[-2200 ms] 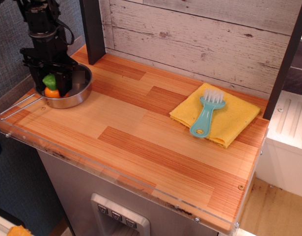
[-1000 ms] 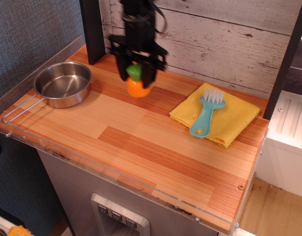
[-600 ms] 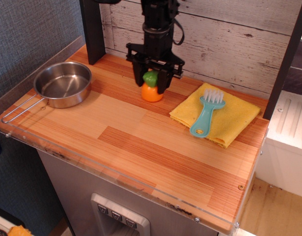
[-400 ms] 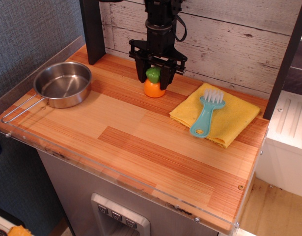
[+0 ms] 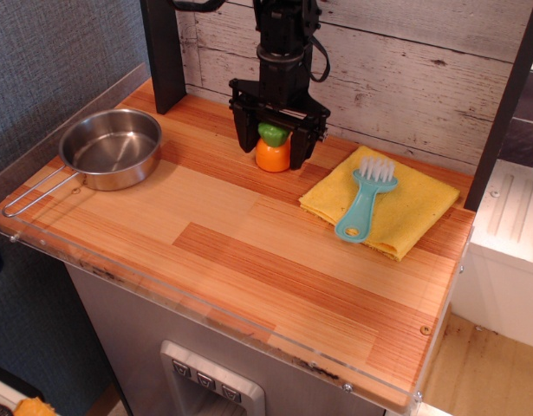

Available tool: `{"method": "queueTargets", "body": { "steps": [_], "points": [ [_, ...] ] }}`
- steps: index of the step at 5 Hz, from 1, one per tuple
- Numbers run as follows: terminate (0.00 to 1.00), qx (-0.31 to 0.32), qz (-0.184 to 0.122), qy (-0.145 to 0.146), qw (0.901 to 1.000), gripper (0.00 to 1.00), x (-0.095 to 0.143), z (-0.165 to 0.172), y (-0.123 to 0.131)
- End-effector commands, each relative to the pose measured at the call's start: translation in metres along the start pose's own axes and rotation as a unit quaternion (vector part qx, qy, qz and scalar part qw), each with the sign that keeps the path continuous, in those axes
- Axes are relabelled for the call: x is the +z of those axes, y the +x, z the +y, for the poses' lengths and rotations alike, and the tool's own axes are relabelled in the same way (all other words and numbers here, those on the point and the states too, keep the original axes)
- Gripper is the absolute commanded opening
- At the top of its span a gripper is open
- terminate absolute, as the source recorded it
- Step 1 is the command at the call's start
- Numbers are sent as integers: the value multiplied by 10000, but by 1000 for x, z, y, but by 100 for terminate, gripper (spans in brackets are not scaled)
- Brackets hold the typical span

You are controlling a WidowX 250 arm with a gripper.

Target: Place the bottle at the top edge

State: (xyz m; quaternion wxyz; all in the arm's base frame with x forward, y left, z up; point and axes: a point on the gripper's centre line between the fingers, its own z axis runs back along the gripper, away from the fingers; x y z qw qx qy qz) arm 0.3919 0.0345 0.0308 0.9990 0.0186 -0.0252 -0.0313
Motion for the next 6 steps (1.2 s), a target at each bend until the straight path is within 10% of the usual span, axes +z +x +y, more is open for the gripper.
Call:
{"method": "queueTargets", "body": {
  "steps": [1,5,6],
  "points": [
    [0,359,-863,-170,9955,100,86,37,-26],
    [0,357,-267,356,9984,100,65,82,-78],
    [100,357,-267,356,9984,100,65,82,-78]
  ]
}}
